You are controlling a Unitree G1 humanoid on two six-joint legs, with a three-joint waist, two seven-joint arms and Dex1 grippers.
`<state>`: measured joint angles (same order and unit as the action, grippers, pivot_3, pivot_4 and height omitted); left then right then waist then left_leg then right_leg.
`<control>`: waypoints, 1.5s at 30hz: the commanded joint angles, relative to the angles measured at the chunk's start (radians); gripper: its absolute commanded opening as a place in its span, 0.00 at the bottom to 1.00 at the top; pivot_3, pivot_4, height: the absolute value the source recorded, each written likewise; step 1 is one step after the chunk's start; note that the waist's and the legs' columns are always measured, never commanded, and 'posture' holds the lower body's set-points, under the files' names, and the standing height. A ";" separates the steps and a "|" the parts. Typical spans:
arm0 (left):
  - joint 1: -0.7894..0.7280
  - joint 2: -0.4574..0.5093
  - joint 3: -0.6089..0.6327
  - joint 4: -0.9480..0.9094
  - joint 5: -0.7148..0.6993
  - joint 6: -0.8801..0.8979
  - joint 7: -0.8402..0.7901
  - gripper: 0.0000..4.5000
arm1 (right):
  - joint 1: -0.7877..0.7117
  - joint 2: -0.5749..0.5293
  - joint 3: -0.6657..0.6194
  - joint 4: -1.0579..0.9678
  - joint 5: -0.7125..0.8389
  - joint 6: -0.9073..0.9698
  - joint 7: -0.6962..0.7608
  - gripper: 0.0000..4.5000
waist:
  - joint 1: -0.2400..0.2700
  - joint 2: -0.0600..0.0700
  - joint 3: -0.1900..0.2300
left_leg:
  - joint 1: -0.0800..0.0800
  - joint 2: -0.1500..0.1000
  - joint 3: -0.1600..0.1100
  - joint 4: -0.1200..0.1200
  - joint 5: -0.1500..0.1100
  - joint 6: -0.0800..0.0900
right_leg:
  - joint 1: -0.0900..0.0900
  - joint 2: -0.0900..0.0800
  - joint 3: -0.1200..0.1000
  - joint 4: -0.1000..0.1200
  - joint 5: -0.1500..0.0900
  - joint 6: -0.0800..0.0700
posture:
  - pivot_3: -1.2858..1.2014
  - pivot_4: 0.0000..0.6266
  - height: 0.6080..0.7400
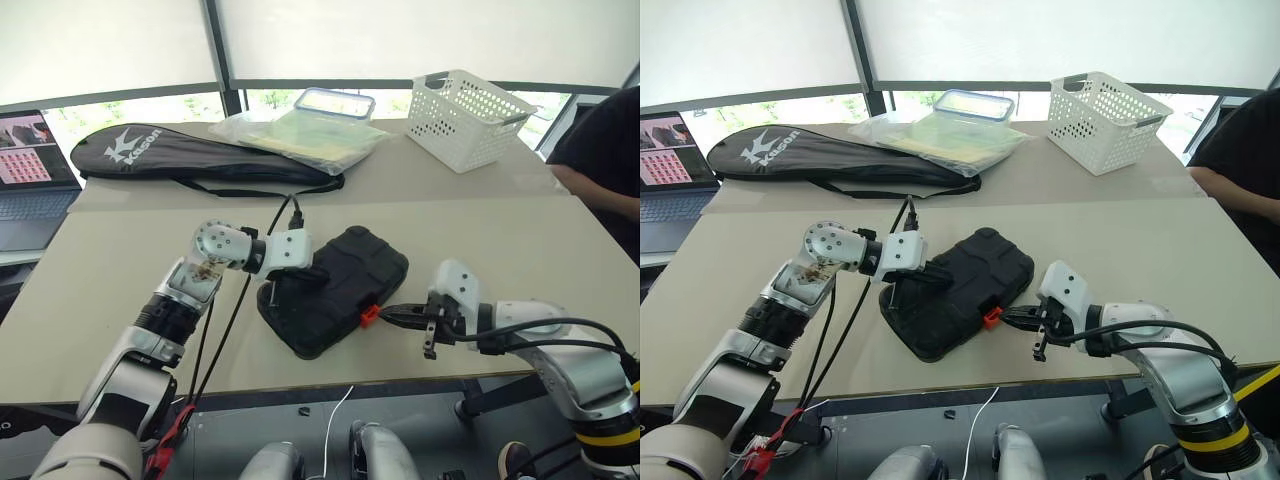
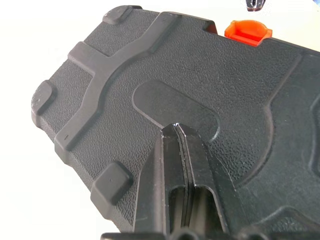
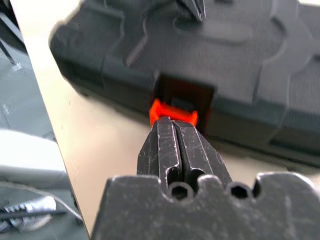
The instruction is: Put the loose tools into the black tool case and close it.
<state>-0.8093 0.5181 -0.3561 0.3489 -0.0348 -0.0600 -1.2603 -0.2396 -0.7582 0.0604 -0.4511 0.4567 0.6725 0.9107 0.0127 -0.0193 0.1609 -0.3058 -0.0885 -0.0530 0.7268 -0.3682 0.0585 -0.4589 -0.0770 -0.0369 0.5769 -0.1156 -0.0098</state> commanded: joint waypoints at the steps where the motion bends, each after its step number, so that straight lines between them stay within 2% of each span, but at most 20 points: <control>1: 0.008 -0.004 -0.028 0.025 0.042 0.003 -0.010 0.01 | -0.016 -0.002 -0.002 -0.022 0.008 0.000 -0.001 0.00 | 0.000 0.000 0.000 | 0.000 0.000 0.000 0.000 0.000 0.000 | 0.000 0.000 0.000 0.000 0.000 0.000 | 0.52 0.24 1.00; 7: 0.004 -0.007 -0.027 0.032 0.046 -0.004 -0.009 0.01 | 0.025 -0.006 0.058 0.025 -0.061 -0.048 -0.003 0.00 | 0.001 0.000 0.000 | 0.000 0.000 -0.001 0.000 0.000 0.000 | 0.000 0.000 -0.001 0.000 0.000 0.000 | 0.52 0.24 1.00; 16: 0.009 -0.005 -0.023 0.032 0.045 -0.006 -0.011 0.01 | 0.070 -0.020 -0.045 -0.043 0.015 -0.006 -0.008 0.00 | 0.000 0.000 0.000 | 0.000 0.000 -0.001 0.000 0.000 0.000 | 0.000 0.000 0.000 0.000 0.000 0.000 | 0.52 0.24 1.00; 21: 0.005 -0.016 -0.028 0.037 0.047 -0.010 -0.009 0.01 | 0.084 -0.002 0.027 0.015 -0.050 -0.032 -0.027 0.00 | 0.000 0.000 0.000 | 0.000 0.000 -0.001 0.000 0.000 0.000 | 0.000 0.000 -0.001 0.000 0.000 0.000 | 0.52 0.24 1.00; 28: -0.011 -0.039 -0.043 0.028 0.059 -0.010 -0.015 0.01 | 0.012 0.090 0.105 0.169 -0.146 -0.107 -0.076 0.00 | 0.000 0.000 0.000 | 0.000 -0.001 -0.001 0.000 0.000 0.000 | 0.000 0.000 0.000 0.000 0.000 0.000 | 0.52 0.24 1.00; 38: 0.034 -0.045 -0.079 0.037 0.110 -0.076 -0.018 0.01 | -0.120 0.155 0.016 0.095 -0.048 -0.006 -0.101 0.00 | -0.008 0.000 0.000 | -0.001 0.000 -0.001 0.000 0.000 0.000 | -0.001 0.000 0.000 0.000 0.000 0.000 | 0.52 0.24 1.00; 45: 0.033 -0.052 -0.073 0.048 0.116 -0.075 -0.011 0.01 | -0.108 0.145 0.039 0.068 -0.044 0.028 -0.081 0.00 | -0.012 0.000 0.000 | 0.000 0.000 0.000 -0.002 0.000 0.000 | -0.001 0.000 0.000 0.000 0.000 0.000 | 0.52 0.24 1.00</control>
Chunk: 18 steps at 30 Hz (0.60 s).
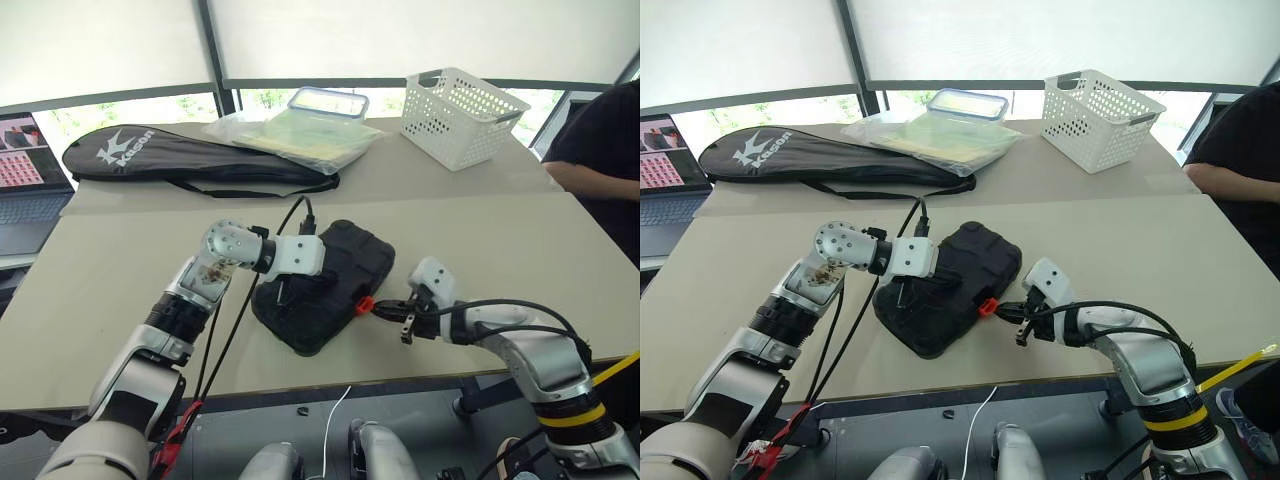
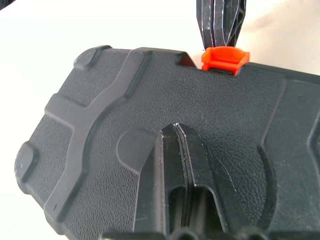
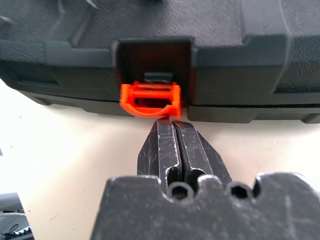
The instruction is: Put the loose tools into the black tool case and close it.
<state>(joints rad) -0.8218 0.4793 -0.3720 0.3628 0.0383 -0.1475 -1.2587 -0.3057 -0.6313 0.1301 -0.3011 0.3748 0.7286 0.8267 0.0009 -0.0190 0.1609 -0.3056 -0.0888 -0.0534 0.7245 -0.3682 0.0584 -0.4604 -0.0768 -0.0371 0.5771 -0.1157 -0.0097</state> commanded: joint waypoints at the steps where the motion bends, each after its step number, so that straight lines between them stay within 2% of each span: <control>1: 0.045 -0.013 -0.056 0.035 0.043 0.014 -0.012 0.01 | -0.041 0.018 -0.029 -0.083 0.039 -0.026 0.004 0.00 | -0.001 0.000 0.000 | 0.000 0.000 0.000 0.000 0.000 0.000 | 0.000 0.000 0.000 0.000 0.000 0.000 | 0.52 0.24 1.00; 8: 0.052 -0.007 -0.049 0.038 0.044 0.015 -0.008 0.01 | -0.074 0.035 -0.010 -0.052 0.031 -0.025 0.006 0.00 | -0.005 0.000 0.000 | 0.001 0.000 0.000 0.000 0.000 0.000 | 0.000 0.000 0.000 0.000 0.000 0.000 | 0.52 0.24 1.00; 16: 0.078 0.031 0.035 0.000 -0.007 0.098 0.010 0.01 | -0.037 -0.031 -0.057 -0.077 0.041 -0.037 0.056 0.00 | -0.005 0.001 -0.001 | 0.003 0.000 0.001 -0.004 0.000 0.000 | 0.001 0.000 0.000 0.000 0.000 0.000 | 0.52 0.24 1.00; 18: 0.107 0.066 0.094 -0.050 -0.053 0.173 0.011 0.12 | -0.009 -0.078 -0.100 -0.093 0.069 -0.038 0.101 0.00 | -0.006 0.001 -0.001 | 0.003 0.000 0.001 -0.006 0.000 0.000 | 0.000 0.000 0.000 -0.001 0.000 0.000 | 0.52 0.24 1.00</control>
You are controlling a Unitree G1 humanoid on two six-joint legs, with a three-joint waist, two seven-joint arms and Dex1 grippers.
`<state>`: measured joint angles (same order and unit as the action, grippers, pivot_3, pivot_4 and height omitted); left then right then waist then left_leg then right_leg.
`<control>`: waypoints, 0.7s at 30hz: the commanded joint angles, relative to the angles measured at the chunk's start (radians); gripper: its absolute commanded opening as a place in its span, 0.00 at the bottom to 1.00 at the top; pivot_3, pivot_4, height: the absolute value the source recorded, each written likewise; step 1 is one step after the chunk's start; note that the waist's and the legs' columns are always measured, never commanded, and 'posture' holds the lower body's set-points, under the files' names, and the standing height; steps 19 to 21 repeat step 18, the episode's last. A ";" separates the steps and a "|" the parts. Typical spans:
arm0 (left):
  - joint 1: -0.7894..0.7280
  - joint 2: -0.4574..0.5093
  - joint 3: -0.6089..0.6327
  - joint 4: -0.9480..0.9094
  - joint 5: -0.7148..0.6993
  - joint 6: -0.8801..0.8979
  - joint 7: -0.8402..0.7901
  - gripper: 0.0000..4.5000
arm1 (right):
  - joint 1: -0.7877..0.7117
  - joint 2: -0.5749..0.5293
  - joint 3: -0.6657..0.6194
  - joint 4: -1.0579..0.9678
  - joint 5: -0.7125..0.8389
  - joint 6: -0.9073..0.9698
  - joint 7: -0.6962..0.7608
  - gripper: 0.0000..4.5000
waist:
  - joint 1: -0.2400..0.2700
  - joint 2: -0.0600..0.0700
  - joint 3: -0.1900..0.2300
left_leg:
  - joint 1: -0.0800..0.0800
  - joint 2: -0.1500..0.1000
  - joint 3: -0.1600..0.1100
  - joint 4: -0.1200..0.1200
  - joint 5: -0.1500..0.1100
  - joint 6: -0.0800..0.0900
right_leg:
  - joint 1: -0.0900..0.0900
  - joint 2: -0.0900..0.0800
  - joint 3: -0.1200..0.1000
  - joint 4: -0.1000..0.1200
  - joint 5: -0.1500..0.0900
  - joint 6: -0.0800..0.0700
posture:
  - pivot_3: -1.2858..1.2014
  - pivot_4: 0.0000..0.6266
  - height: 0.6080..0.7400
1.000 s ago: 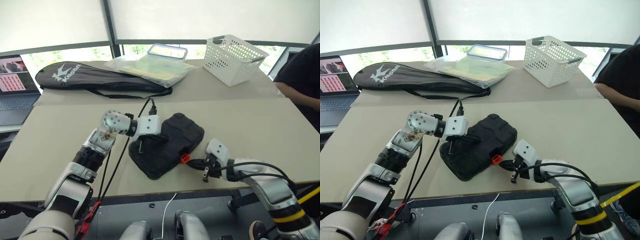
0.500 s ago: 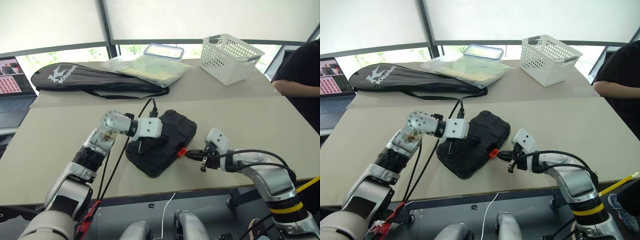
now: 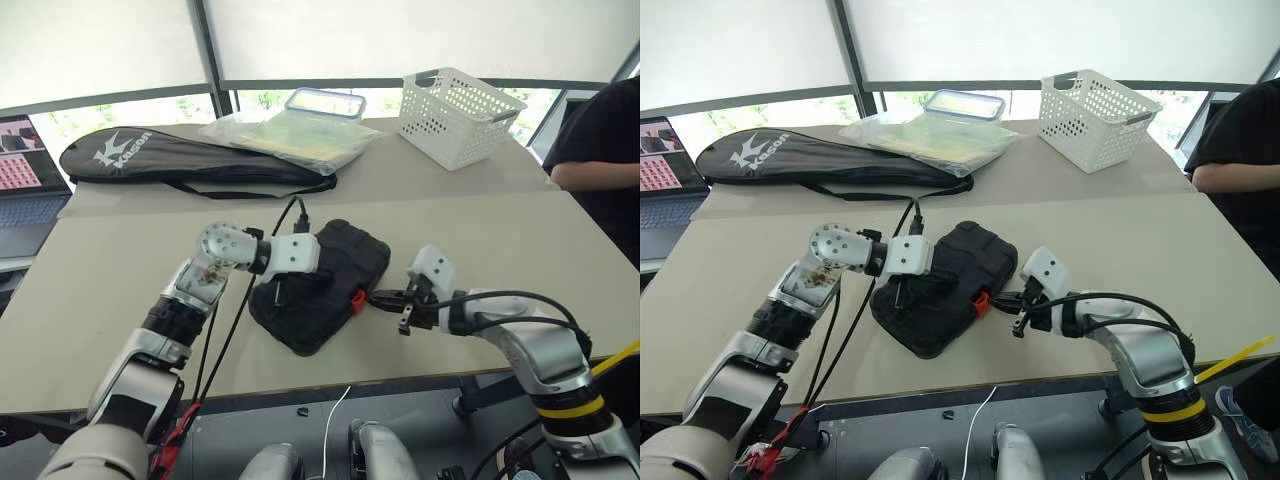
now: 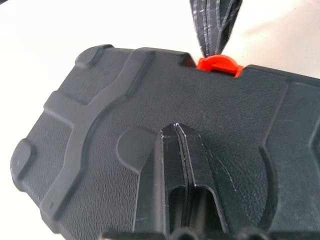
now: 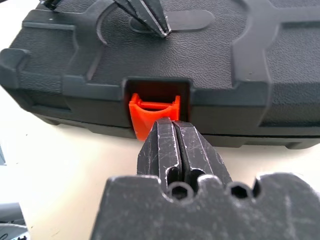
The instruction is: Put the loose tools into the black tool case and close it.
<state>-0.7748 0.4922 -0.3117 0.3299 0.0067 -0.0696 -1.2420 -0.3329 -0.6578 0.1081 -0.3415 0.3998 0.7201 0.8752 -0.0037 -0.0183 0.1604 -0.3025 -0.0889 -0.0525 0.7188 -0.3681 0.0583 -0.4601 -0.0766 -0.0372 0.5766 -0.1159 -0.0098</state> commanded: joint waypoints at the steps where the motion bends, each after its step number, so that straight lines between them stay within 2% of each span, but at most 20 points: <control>1: 0.073 0.069 0.056 -0.043 -0.044 0.134 -0.008 0.16 | 0.028 -0.070 -0.096 -0.057 0.062 -0.028 0.072 0.00 | -0.002 0.000 0.000 | 0.000 0.000 0.000 -0.001 0.000 0.000 | 0.000 0.000 0.000 0.000 0.000 0.000 | 0.52 0.24 1.00; 2: 0.091 0.093 0.083 -0.079 -0.075 0.182 -0.016 0.24 | 0.035 -0.092 -0.121 -0.062 0.085 -0.021 0.094 0.13 | -0.005 0.000 0.000 | 0.000 0.000 0.000 -0.002 0.000 0.000 | -0.001 0.000 0.000 0.000 0.000 0.000 | 0.52 0.24 1.00; 6: 0.212 0.234 0.223 -0.257 -0.227 0.363 -0.056 0.54 | 0.049 -0.193 -0.235 -0.037 0.173 -0.020 0.211 0.39 | -0.012 0.000 0.000 | 0.000 0.000 0.001 -0.004 0.000 0.000 | -0.003 0.001 0.000 0.000 0.000 0.000 | 0.52 0.24 1.00; 8: 0.314 0.331 0.344 -0.360 -0.317 0.465 -0.075 0.70 | 0.051 -0.263 -0.293 0.003 0.214 -0.023 0.304 0.54 | -0.015 0.001 0.001 | -0.001 0.001 0.001 -0.005 0.000 -0.001 | -0.004 0.001 -0.001 0.000 -0.001 -0.001 | 0.52 0.24 1.00; 9: 0.400 0.392 0.456 -0.426 -0.376 0.539 -0.084 0.78 | 0.050 -0.315 -0.324 0.032 0.241 -0.015 0.371 0.62 | -0.015 0.001 0.002 | -0.002 0.001 0.002 -0.006 0.000 -0.001 | -0.006 0.001 -0.001 0.000 -0.001 -0.001 | 0.52 0.24 1.00; 12: 0.541 0.477 0.626 -0.552 -0.484 0.682 -0.058 1.00 | 0.054 -0.394 -0.357 0.087 0.273 -0.029 0.474 0.85 | -0.013 0.001 0.006 | -0.007 0.001 0.003 -0.006 0.000 -0.001 | -0.013 0.001 -0.001 0.001 -0.001 -0.002 | 0.52 0.24 1.00; 14: 0.638 0.507 0.734 -0.598 -0.539 0.752 -0.068 1.00 | 0.045 -0.414 -0.363 0.120 0.271 -0.053 0.507 0.99 | -0.004 0.001 0.006 | -0.009 0.001 0.002 -0.005 0.001 -0.001 | -0.013 0.001 -0.003 0.000 -0.002 -0.002 | 0.52 0.24 1.00; 17: 0.742 0.494 0.873 -0.645 -0.588 0.823 -0.013 1.00 | -0.013 -0.403 -0.347 0.185 0.257 -0.083 0.507 0.99 | 0.007 0.003 0.007 | -0.009 0.000 0.002 -0.005 0.000 -0.001 | -0.012 0.000 -0.003 -0.001 -0.002 -0.002 | 0.52 0.24 1.00; 21: 0.766 0.488 0.886 -0.660 -0.590 0.816 -0.002 1.00 | -0.027 -0.401 -0.338 0.199 0.255 -0.086 0.509 0.99 | 0.007 0.003 0.007 | -0.009 -0.001 0.002 -0.005 0.000 -0.001 | -0.012 0.000 -0.003 -0.001 -0.002 -0.002 | 0.52 0.24 1.00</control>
